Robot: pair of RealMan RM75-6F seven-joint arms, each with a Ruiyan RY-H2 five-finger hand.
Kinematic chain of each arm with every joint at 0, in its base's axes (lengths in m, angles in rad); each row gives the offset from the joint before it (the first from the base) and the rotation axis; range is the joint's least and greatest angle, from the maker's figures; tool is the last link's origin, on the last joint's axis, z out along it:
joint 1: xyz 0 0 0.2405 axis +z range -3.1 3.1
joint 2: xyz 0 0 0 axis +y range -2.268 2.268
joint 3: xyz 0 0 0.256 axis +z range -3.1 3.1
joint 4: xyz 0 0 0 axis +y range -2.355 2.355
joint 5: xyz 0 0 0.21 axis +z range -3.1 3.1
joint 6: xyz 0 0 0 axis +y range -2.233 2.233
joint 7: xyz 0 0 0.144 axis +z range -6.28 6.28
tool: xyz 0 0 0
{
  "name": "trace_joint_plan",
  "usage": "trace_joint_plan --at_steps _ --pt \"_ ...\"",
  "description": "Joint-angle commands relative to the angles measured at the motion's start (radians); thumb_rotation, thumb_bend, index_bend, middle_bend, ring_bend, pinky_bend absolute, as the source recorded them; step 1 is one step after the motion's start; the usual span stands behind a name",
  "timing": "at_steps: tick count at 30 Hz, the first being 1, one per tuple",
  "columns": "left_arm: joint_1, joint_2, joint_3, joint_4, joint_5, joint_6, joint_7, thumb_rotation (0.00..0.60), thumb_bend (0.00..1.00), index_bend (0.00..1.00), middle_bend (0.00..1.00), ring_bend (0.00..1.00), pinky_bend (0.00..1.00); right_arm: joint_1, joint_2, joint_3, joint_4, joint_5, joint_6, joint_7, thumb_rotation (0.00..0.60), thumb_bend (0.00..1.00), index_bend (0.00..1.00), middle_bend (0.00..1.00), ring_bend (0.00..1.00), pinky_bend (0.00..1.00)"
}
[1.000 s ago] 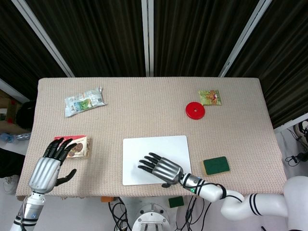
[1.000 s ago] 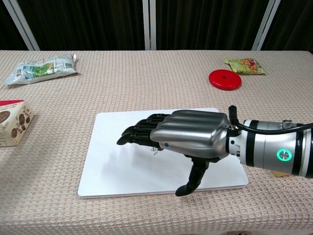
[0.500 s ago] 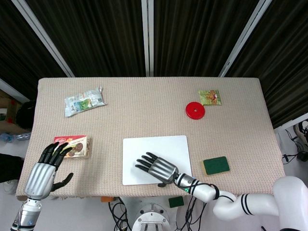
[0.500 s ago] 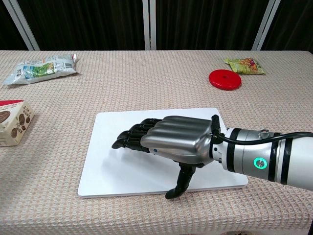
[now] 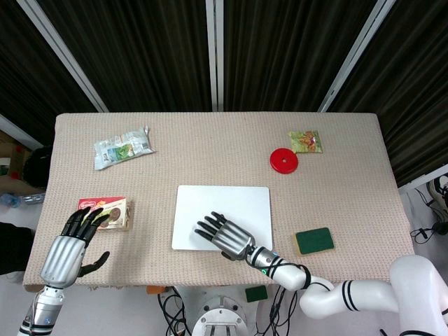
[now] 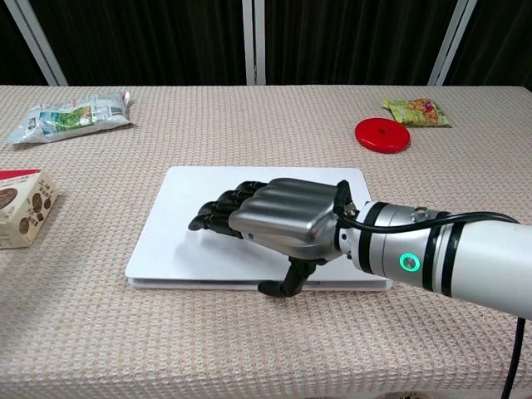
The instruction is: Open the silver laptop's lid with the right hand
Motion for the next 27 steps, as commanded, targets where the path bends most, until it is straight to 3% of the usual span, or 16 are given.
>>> trace_joint_plan --at_steps 1,14,20,27 --pt "0.001 -0.014 -0.002 0.018 -0.016 -0.010 -0.018 0.600 0.22 0.17 0.10 0.01 0.08 0.017 -0.026 0.018 -0.008 0.080 0.031 -0.112 0.600 0.42 0.00 0.00 0.00 0.00" --pt "0.006 -0.076 0.009 0.085 -0.060 -0.057 -0.060 0.600 0.21 0.17 0.10 0.01 0.08 0.148 -0.099 0.076 -0.056 0.491 0.229 -0.609 0.600 0.52 0.00 0.00 0.00 0.00" --pt "-0.019 -0.121 0.020 0.104 -0.055 -0.119 -0.063 0.600 0.21 0.17 0.10 0.01 0.08 0.205 -0.127 0.097 -0.064 0.579 0.326 -0.729 0.600 0.60 0.00 0.00 0.00 0.00" --pt "-0.056 -0.161 0.006 0.109 -0.022 -0.143 -0.051 0.600 0.22 0.16 0.10 0.01 0.08 0.243 -0.148 0.119 -0.042 0.634 0.379 -0.758 0.600 0.66 0.00 0.00 0.00 0.00"
